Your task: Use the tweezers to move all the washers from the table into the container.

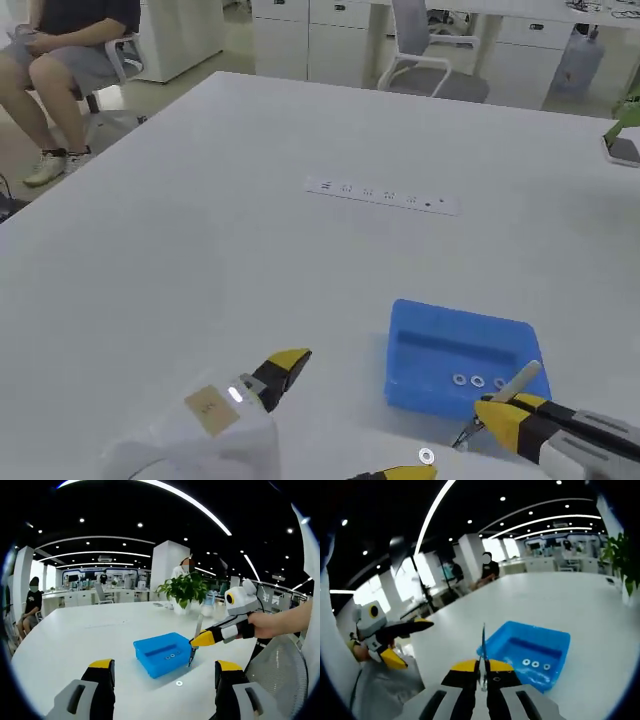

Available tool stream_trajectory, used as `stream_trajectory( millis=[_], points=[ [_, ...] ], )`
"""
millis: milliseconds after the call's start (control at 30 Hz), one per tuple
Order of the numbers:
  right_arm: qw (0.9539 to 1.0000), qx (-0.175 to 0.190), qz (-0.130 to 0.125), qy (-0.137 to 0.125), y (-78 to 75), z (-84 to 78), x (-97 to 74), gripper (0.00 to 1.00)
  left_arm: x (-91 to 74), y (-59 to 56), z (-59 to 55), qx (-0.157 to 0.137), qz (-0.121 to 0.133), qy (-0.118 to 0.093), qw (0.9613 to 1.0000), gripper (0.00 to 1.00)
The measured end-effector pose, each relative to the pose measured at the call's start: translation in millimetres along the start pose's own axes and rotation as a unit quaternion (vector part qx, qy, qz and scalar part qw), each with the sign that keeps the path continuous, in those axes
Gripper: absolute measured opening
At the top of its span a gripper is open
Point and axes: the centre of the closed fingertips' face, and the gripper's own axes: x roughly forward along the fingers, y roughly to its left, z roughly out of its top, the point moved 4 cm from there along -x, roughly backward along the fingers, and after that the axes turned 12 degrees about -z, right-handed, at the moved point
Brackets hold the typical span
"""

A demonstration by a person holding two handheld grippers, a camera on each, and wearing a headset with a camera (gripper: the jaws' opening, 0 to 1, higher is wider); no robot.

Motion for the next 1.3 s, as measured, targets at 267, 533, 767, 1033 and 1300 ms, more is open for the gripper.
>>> stream_trajectory(
  millis=[267, 533, 767, 1033, 1300],
  points=[
    [0.9998, -0.001, -0.001, -0.021, -6.2, 32.5, 11.1, 0.03, -0.4, 3.4, 0.2, -0.006, 0.005, -0.008, 0.9999, 0.89],
    [0.9997, 0.003, -0.021, -0.015, -19.0, 44.2, 27.4, 0.03, 0.0, 5.4, 0.8, -0.018, 0.007, -0.012, 0.9997, 0.9],
    [0.9993, 0.007, -0.034, 0.01, -32.5, 39.0, 47.3, 0.03, 0.0, 6.7, -2.3, -0.018, 0.008, -0.005, 0.9998, 0.9],
    [0.9988, -0.01, -0.033, 0.035, -34.7, 31.8, 65.5, 0.03, -0.4, 6.8, -3.8, -0.021, 0.008, -0.001, 0.9997, 0.9],
    [0.9979, -0.02, -0.032, 0.053, -38.2, 24.9, 79.6, 0.03, -1.3, 8.3, -5.3, -0.03, 0.009, 0.0, 0.9995, 0.89]
  ],
)
